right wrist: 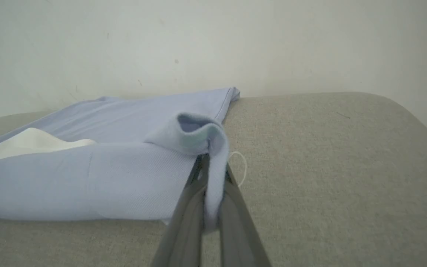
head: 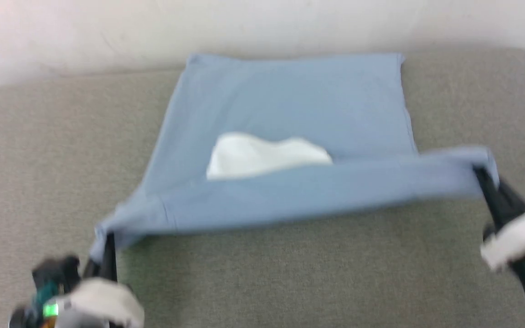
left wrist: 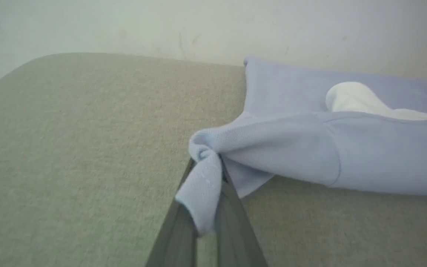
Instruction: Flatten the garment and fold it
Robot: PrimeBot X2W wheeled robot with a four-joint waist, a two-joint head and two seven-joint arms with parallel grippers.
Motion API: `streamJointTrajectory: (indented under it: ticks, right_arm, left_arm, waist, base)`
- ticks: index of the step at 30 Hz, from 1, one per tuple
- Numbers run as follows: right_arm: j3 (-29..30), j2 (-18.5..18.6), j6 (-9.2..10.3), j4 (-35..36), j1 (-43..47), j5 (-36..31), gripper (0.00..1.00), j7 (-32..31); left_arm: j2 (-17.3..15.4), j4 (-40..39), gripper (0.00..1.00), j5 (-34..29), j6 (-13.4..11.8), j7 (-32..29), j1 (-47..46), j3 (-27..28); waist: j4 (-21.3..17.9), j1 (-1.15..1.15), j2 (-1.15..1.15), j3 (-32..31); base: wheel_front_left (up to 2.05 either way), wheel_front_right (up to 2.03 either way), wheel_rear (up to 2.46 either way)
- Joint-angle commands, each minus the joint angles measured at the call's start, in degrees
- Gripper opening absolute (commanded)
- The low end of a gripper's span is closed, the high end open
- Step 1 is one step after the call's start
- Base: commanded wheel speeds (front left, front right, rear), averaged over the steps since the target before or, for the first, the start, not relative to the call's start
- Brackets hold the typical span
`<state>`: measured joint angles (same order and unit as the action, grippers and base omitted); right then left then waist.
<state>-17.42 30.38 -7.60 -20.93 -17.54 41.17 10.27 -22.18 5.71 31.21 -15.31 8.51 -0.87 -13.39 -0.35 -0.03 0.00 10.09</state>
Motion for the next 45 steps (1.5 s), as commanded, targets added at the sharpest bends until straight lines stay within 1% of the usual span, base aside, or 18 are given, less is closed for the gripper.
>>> streamJointTrajectory:
  ticks: [1,3,7,10,13,16,17,19,20,23,26,29,31,34,38,42,43,45]
  right_arm:
    - [2.34,-1.09,0.11,1.85,3.76,-1.13,0.00,-1.02]
    - [6.57,-3.00,0.11,5.47,9.83,-3.11,0.00,-3.22]
    - [14.42,-7.82,0.11,13.57,20.24,-8.98,0.00,-8.60]
    - [19.00,-11.61,0.11,19.13,26.99,-14.20,0.00,-13.08]
    - [22.10,-15.11,0.11,23.74,32.66,-18.78,0.00,-16.94]
    - [24.12,-18.57,0.11,27.45,37.17,-21.02,0.00,-20.17]
    - [24.52,-19.39,0.11,28.44,38.34,-21.46,0.02,-21.32]
    - [24.96,-20.34,0.11,30.53,39.87,-21.93,0.58,-22.92]
    - [25.33,-20.64,0.11,31.71,40.02,-22.00,1.00,-23.09]
    - [26.71,-22.13,0.11,34.53,38.63,-20.88,1.00,-21.96]
    - [28.38,-23.47,0.11,34.94,35.48,-19.21,1.00,-20.26]
    - [30.03,-23.25,0.11,32.20,29.72,-18.04,1.00,-19.30]
    - [31.88,-22.38,0.11,28.40,24.30,-16.70,1.00,-19.08]
    - [33.93,-19.34,0.11,20.40,15.64,-15.52,1.00,-20.34]
    - [34.69,-13.65,0.11,8.21,2.91,-13.84,1.00,-24.00]
    - [31.95,-7.88,0.11,-2.54,-8.35,-12.69,1.00,-29.89]
    - [31.95,-7.88,0.11,-2.54,-8.35,-12.69,1.00,-29.89]
    - [30.18,-5.56,0.11,-6.61,-13.13,-12.23,1.00,-32.95]
  left_arm:
    - [-0.99,-2.94,0.00,-0.29,-1.69,-1.34,3.03,0.13]
    - [-2.05,-7.79,0.00,-0.80,-3.97,-3.99,7.81,-0.15]
    - [-3.68,-15.19,0.00,-0.51,-7.11,-9.28,15.47,-0.61]
    - [-4.98,-19.37,0.00,-0.37,-8.21,-12.77,19.82,-1.59]
    - [-5.53,-22.33,0.00,-0.31,-9.81,-14.66,23.04,-1.73]
    - [-5.43,-24.37,0.00,-0.05,-11.02,-15.30,25.24,-1.58]
    - [-5.38,-24.87,0.00,-0.06,-11.21,-15.23,25.63,-1.56]
    - [-5.19,-25.70,0.00,-0.16,-11.44,-14.50,25.85,-1.29]
    - [-5.20,-25.89,0.00,-0.39,-11.57,-14.16,25.78,-1.18]
    - [-4.72,-26.46,0.00,-0.57,-11.17,-12.99,24.58,-1.27]
    - [-3.79,-26.45,0.00,-0.76,-10.48,-11.66,22.54,-1.81]
    - [-2.81,-26.24,0.00,-1.26,-9.88,-9.97,20.72,-2.46]
    - [-2.28,-25.81,0.00,-1.70,-9.28,-8.79,19.27,-2.97]
    - [-0.93,-25.26,0.00,-2.22,-8.09,-6.36,16.74,-3.94]
    - [1.29,-24.42,0.00,-2.53,-6.98,-2.87,13.72,-4.76]
    - [3.55,-23.01,0.00,-2.00,-5.07,-0.92,10.57,-6.46]
    - [3.55,-23.01,0.00,-2.00,-5.07,-0.92,10.57,-6.46]
    - [4.22,-22.07,0.00,-2.01,-4.20,-0.23,9.10,-7.19]
  waist:
    - [1.46,0.03,0.00,-2.81]
    - [1.87,0.03,0.00,-3.19]
    - [2.33,0.03,0.00,-3.42]
    - [3.03,0.03,0.00,-3.43]
    - [3.91,0.03,0.00,-3.56]
    - [4.91,0.03,0.00,-3.96]
    - [5.21,0.03,0.00,-4.00]
    - [5.92,0.03,0.00,-3.95]
    - [6.27,0.03,0.00,-3.85]
    - [7.66,0.03,0.00,-3.41]
    - [9.48,0.03,0.00,-2.43]
    - [11.16,0.03,0.00,-1.00]
    - [12.45,0.03,0.00,0.33]
    - [14.70,0.03,0.00,2.83]
    - [17.60,0.03,0.00,6.50]
    - [20.69,0.03,0.00,10.26]
    - [20.69,0.03,0.00,10.26]
    - [22.09,0.03,0.00,12.01]
  base:
    - [0.00,0.00,0.00]
    - [0.00,0.00,0.00]
    - [0.00,0.00,0.00]
    - [0.00,0.00,0.00]
    - [0.00,0.00,0.00]
    - [0.00,0.00,0.00]
    - [0.00,0.00,0.00]
    - [0.00,0.00,0.00]
    - [0.00,0.00,0.00]
    - [0.00,0.00,0.00]
    - [0.00,0.00,0.00]
    - [0.00,0.00,0.00]
    - [0.00,0.00,0.00]
    - [0.00,0.00,0.00]
    - [0.00,0.00,0.00]
    - [0.00,0.00,0.00]
    - [0.00,0.00,0.00]
    - [0.00,0.00,0.00]
